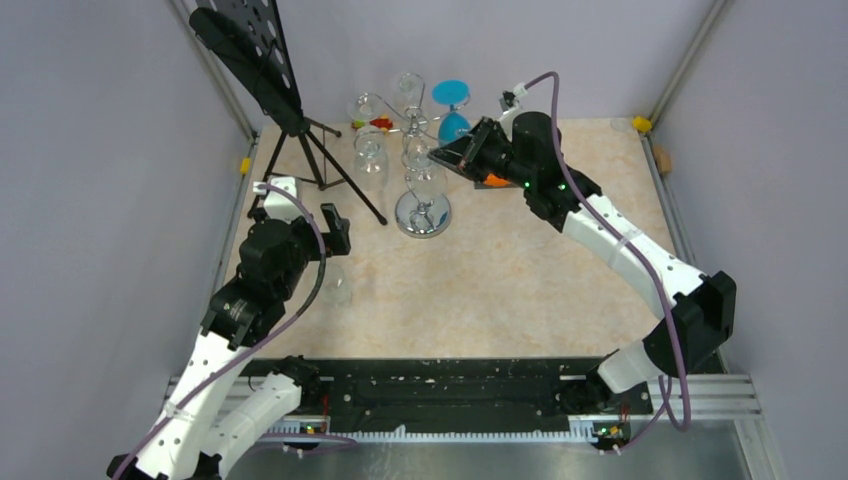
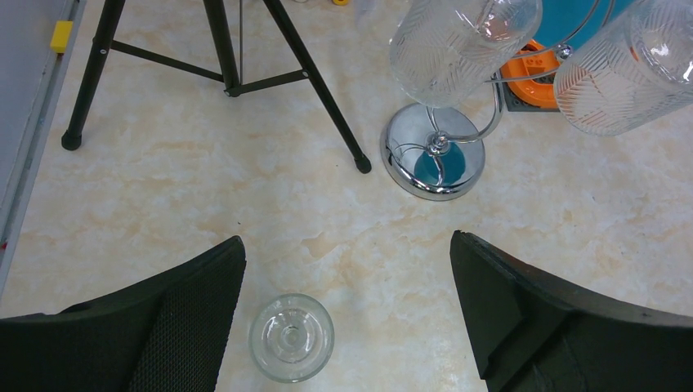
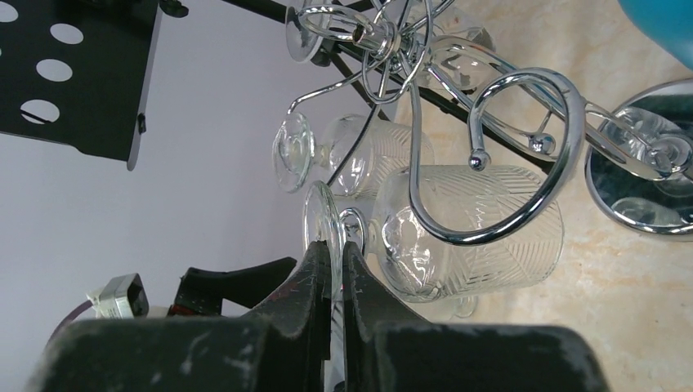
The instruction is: Take the wine glass off the wine glass rack
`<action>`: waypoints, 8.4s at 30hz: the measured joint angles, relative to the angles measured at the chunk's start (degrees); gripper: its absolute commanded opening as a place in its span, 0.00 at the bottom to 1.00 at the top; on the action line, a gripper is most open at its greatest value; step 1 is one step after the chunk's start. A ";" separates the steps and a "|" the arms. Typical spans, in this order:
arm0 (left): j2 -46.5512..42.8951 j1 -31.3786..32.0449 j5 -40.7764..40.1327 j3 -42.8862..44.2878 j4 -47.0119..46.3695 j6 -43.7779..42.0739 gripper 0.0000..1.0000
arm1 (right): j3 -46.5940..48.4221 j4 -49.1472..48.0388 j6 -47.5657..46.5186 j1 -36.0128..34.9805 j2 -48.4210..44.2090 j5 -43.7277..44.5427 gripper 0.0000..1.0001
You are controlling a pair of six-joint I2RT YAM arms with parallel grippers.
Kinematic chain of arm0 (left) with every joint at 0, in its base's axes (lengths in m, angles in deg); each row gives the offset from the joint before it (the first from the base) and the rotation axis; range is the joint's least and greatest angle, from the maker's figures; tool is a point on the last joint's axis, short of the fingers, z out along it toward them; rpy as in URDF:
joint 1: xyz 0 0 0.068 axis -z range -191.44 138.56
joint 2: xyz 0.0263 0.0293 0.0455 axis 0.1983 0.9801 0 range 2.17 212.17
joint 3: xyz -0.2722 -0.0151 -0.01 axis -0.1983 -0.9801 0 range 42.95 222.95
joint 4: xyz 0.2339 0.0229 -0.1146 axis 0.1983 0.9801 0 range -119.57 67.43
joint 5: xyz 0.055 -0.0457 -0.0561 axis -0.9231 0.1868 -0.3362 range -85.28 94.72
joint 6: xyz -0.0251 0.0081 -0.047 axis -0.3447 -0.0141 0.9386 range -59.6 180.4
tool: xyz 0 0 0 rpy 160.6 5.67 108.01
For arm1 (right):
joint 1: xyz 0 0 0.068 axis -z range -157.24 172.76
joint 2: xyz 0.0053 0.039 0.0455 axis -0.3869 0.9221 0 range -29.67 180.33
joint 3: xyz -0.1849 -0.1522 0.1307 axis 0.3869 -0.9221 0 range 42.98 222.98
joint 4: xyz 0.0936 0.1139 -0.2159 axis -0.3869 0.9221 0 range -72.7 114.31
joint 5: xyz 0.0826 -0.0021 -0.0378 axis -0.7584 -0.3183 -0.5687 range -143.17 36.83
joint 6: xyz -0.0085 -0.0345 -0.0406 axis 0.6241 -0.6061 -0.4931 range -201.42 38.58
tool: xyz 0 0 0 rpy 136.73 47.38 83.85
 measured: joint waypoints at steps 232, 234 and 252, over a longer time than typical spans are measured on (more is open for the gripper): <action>11.65 8.63 25.51 4.09 19.65 0.63 0.00 | -43.50 14.10 -13.53 -4.87 -50.73 37.09 0.80; 13.05 9.70 24.44 4.09 19.93 0.68 0.00 | -43.50 14.08 -13.79 -4.87 -50.27 37.20 0.80; 26.08 20.31 10.19 4.02 18.12 3.10 0.00 | -43.56 13.94 -13.99 -4.83 -49.33 38.42 0.80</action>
